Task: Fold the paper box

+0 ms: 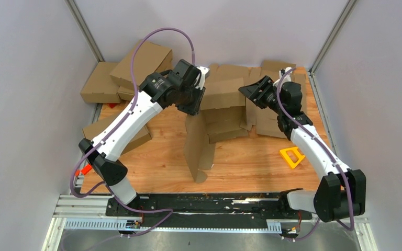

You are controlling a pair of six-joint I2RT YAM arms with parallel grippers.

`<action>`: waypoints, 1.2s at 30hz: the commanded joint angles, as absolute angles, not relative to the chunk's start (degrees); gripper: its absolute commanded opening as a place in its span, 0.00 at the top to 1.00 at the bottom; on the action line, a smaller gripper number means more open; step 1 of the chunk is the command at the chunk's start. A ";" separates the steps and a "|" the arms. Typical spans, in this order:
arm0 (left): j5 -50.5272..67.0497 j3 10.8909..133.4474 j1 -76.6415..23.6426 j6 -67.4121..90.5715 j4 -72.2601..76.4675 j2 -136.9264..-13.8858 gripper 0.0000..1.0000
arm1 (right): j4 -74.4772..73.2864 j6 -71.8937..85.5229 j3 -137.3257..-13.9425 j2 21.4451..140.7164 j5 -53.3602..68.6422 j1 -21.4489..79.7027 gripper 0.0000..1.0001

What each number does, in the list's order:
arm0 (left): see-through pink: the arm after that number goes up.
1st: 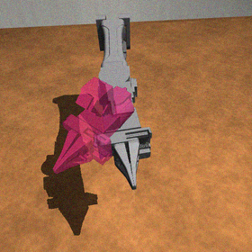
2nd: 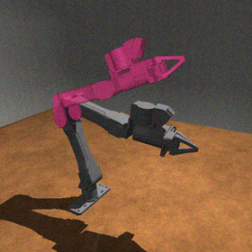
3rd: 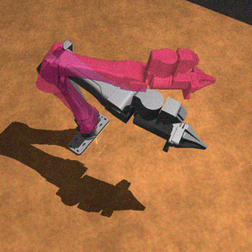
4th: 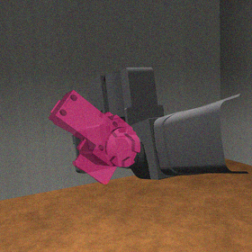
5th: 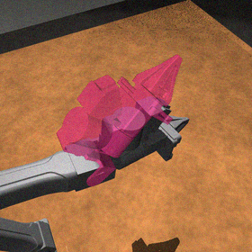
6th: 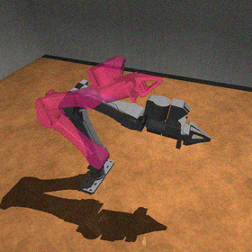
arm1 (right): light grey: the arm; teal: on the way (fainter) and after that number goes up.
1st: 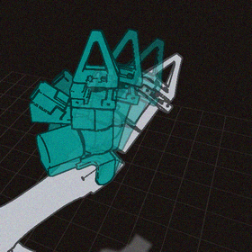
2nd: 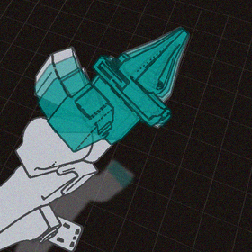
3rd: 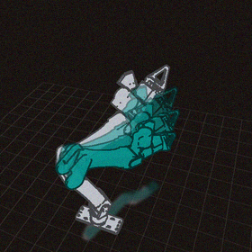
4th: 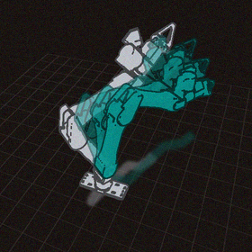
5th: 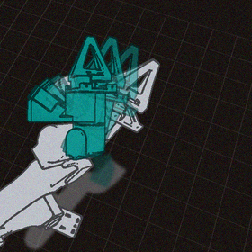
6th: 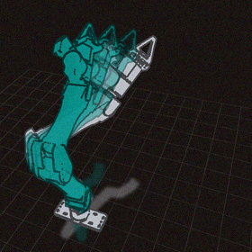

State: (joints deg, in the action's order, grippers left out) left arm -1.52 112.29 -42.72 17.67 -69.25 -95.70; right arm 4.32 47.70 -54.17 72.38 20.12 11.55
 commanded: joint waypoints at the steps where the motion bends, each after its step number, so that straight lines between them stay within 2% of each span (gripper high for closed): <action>1: 0.09 114.93 -43.24 16.29 -68.76 -97.08 0.68 | -1.71 42.77 -56.23 75.48 20.52 12.35 0.40; 6: 0.09 116.45 -43.58 15.38 -69.90 -98.18 0.68 | -1.56 40.04 -57.96 76.62 20.50 12.22 0.39; 11: 0.09 117.90 -43.85 14.38 -71.37 -99.01 0.66 | -0.83 36.17 -59.20 77.08 20.99 12.22 0.31; 18: 0.15 119.20 -43.85 13.65 -72.46 -99.92 0.66 | 4.09 32.64 -59.78 78.90 23.93 11.16 0.34; 22: 0.17 120.17 -43.86 13.44 -73.19 -100.78 0.66 | 4.41 29.03 -60.05 78.49 23.17 10.39 0.21; 30: -1.70 121.62 -43.86 13.36 -74.47 -102.04 0.65 | 6.51 27.52 -60.65 80.03 23.99 9.23 0.19; 34: -2.96 122.24 -43.86 13.51 -74.77 -102.12 0.65 | 6.16 27.23 -60.09 78.07 23.86 9.14 0.18; 36: -3.59 122.71 -43.86 13.72 -74.96 -102.33 0.65 | 3.23 26.56 -60.58 75.87 22.19 9.17 0.14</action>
State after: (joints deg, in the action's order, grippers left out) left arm -2.31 119.81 -43.48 14.63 -74.24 -101.82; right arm 3.79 29.06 -58.24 79.53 23.70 9.43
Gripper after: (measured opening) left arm 0.349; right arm 0.825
